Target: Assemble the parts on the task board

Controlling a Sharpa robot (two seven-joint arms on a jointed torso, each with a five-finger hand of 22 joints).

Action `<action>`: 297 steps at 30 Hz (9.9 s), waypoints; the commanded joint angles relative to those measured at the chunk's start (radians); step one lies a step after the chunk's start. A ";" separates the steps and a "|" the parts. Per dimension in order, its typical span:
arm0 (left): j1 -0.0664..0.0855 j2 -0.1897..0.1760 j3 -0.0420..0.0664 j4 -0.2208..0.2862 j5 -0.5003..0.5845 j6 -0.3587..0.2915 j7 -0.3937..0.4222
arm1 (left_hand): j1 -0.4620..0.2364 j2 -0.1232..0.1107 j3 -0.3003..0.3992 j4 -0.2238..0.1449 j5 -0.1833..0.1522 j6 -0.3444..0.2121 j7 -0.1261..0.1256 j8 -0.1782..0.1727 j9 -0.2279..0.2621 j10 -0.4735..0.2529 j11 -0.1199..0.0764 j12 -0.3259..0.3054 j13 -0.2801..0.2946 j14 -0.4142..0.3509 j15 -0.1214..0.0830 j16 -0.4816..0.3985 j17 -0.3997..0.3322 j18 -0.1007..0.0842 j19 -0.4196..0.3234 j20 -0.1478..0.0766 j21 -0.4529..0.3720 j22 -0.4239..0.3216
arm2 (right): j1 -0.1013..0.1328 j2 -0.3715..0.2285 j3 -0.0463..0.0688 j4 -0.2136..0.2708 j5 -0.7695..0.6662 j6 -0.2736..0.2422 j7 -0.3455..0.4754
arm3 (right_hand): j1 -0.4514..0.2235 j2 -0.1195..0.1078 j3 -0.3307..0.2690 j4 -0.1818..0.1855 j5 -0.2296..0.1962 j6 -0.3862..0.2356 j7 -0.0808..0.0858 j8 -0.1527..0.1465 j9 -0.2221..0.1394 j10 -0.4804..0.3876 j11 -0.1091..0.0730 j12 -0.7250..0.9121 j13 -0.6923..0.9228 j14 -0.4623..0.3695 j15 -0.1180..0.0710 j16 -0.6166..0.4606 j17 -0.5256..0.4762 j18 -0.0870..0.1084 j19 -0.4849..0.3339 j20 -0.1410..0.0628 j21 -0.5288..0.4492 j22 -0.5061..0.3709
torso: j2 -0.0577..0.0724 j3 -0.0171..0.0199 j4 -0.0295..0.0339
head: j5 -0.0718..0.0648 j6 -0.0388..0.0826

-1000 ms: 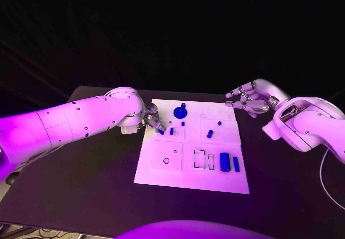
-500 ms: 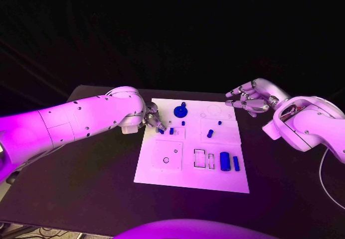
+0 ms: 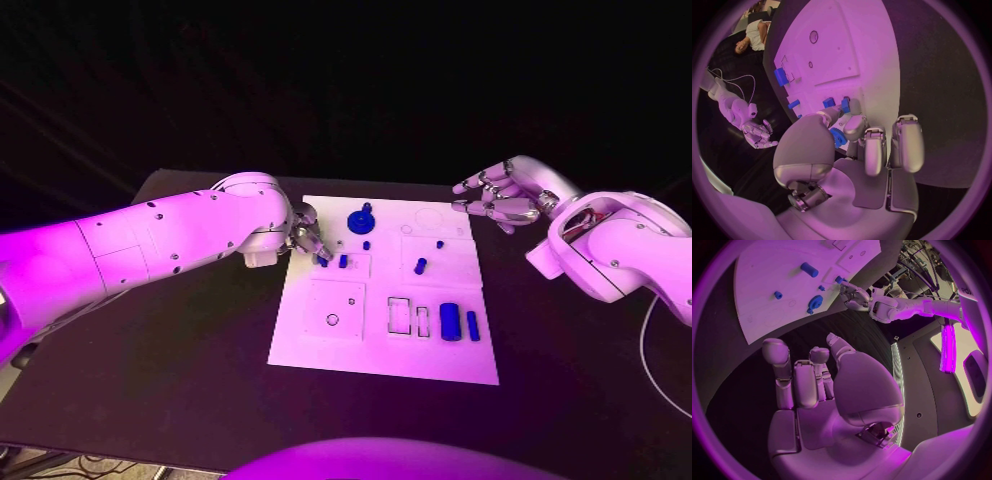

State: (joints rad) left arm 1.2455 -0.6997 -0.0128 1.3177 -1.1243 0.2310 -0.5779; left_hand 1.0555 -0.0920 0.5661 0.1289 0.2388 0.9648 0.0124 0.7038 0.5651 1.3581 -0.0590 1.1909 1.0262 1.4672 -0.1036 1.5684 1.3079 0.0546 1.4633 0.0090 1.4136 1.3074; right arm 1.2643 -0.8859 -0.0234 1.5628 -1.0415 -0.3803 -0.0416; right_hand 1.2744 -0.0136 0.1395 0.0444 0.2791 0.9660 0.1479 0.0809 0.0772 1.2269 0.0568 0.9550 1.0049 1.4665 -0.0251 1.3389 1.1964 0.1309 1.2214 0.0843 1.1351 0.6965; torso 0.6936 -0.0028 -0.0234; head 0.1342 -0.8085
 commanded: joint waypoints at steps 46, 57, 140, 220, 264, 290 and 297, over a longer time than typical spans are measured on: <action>-0.004 0.000 -0.004 -0.002 -0.019 0.066 -0.033 | -0.020 -0.003 -0.082 0.006 0.004 0.031 -0.010 -0.024 -0.002 0.022 -0.003 0.008 0.023 0.104 -0.008 0.002 0.263 -0.016 0.061 -0.010 0.012 0.124 | -0.001 0.002 0.000 -0.003 -0.005 0.016 0.003 | 0.007 0.000 0.001 0.006 0.016 -0.005 0.000 0.007 0.000 -0.005 -0.001 -0.003 -0.003 0.030 0.002 -0.005 -0.002 0.020 0.006 -0.001 -0.007 -0.003 | 0.000 -0.0018 0.0006 | -0.002 -0.010; -0.004 0.000 -0.004 -0.001 -0.021 0.075 -0.031 | -0.017 -0.006 -0.083 0.003 0.004 0.032 -0.010 -0.024 -0.002 0.023 -0.003 0.008 0.025 0.104 -0.008 0.002 0.263 -0.016 0.061 -0.010 0.013 0.124 | -0.001 0.004 0.000 -0.004 -0.005 0.016 0.004 | 0.007 0.000 0.001 0.006 0.016 -0.005 0.000 0.007 0.000 -0.005 -0.001 -0.003 -0.003 0.030 0.002 -0.005 -0.002 0.020 0.006 -0.001 -0.007 -0.003 | 0.000 -0.0014 0.0006 | -0.001 -0.011; 0.000 0.023 -0.003 -0.032 -0.020 0.048 -0.053 | -0.044 -0.012 -0.129 0.040 0.001 0.005 0.009 -0.051 -0.005 -0.070 0.013 -0.150 -0.158 0.104 0.000 0.002 0.263 -0.013 0.056 -0.004 -0.004 0.114 | -0.001 0.000 0.000 -0.002 -0.005 0.016 0.003 | 0.006 -0.001 0.002 0.010 0.022 -0.005 0.000 0.008 0.000 -0.005 -0.001 -0.003 -0.004 0.030 0.002 -0.007 -0.003 0.020 0.007 -0.001 -0.009 -0.006 | 0.000 -0.0009 0.0005 | -0.004 -0.020; 0.052 0.056 -0.003 -0.045 0.114 -0.180 0.323 | 0.319 0.038 -0.397 0.079 -0.097 -0.185 0.098 -0.087 -0.092 -0.303 0.095 0.031 -0.085 0.098 0.068 -0.004 0.251 0.030 -0.023 0.057 -0.211 -0.022 | -0.001 0.008 0.000 -0.012 -0.001 0.029 0.001 | 0.006 -0.002 0.003 0.013 0.025 -0.005 0.000 0.008 0.000 -0.004 -0.001 -0.001 -0.004 0.031 0.002 -0.008 -0.003 0.020 0.008 -0.001 -0.011 -0.008 | 0.000 -0.0008 -0.0014 | -0.028 0.010; -0.010 0.141 -0.034 -0.112 -0.339 -0.291 0.519 | 0.407 -0.024 -0.291 -0.055 -0.117 0.012 0.130 -0.486 -0.427 -0.390 0.157 -0.832 -0.939 -0.257 0.119 -0.602 -0.591 0.127 -0.216 0.103 -0.944 -0.556 | -0.003 0.010 -0.001 -0.024 0.045 -0.026 0.027 | 0.051 -0.029 0.122 0.048 0.034 -0.003 0.014 0.038 0.004 -0.223 0.020 -0.406 -0.402 -0.181 0.024 -0.653 -0.613 0.054 -0.143 0.018 -0.368 -0.357 | 0.001 -0.0004 -0.0001 | -0.046 0.019; -0.012 0.167 -0.033 -0.139 -0.351 -0.225 0.491 | 0.408 -0.021 -0.261 -0.078 -0.118 0.054 0.126 -0.503 -0.439 -0.338 0.146 -0.848 -0.959 -0.192 0.109 -0.497 -0.483 0.127 -0.186 0.094 -0.925 -0.535 | -0.004 0.019 -0.001 -0.034 0.085 -0.010 0.037 | 0.032 -0.071 0.235 0.051 0.029 0.016 0.031 0.019 -0.005 -0.119 0.043 -0.693 -0.790 -0.112 0.047 -0.999 -0.707 0.052 -0.077 0.036 -0.603 -0.508 | 0.000 -0.0011 0.0012 | -0.046 0.008; -0.015 0.176 -0.033 -0.149 -0.352 -0.232 0.488 | 0.406 -0.017 -0.246 -0.084 -0.118 0.063 0.125 -0.511 -0.443 -0.322 0.143 -0.856 -0.960 -0.167 0.106 -0.457 -0.442 0.127 -0.175 0.091 -0.914 -0.524 | -0.005 0.020 -0.001 -0.035 0.086 -0.007 0.038 | 0.032 -0.071 0.236 0.050 0.029 0.015 0.032 0.018 -0.005 -0.118 0.044 -0.696 -0.796 -0.111 0.047 -1.005 -0.708 0.052 -0.076 0.037 -0.607 -0.511 | 0.000 -0.0009 -0.0005 | -0.046 0.007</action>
State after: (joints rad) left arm 1.2315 -0.5273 -0.0464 1.1696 -1.4676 -0.0097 -0.0849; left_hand 1.4669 -0.1119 0.3156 0.0435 0.1270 1.0205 0.1388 0.1968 0.1231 1.0317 0.0854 0.3404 0.0676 1.2952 0.0011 1.1120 0.8666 0.1712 1.2830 0.1002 0.4950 0.7832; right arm 1.2604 -0.8669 -0.0242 1.5282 -0.9584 -0.3958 -0.0145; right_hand 1.3085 -0.0794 0.3716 0.0939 0.3098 0.9839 0.1775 0.1029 0.0729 1.1055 0.0994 0.2630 0.2096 1.3488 0.0212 0.3360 0.4899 0.1776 1.1413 0.1218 0.5329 0.1876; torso 0.6934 -0.0037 -0.0229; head 0.0882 -0.8001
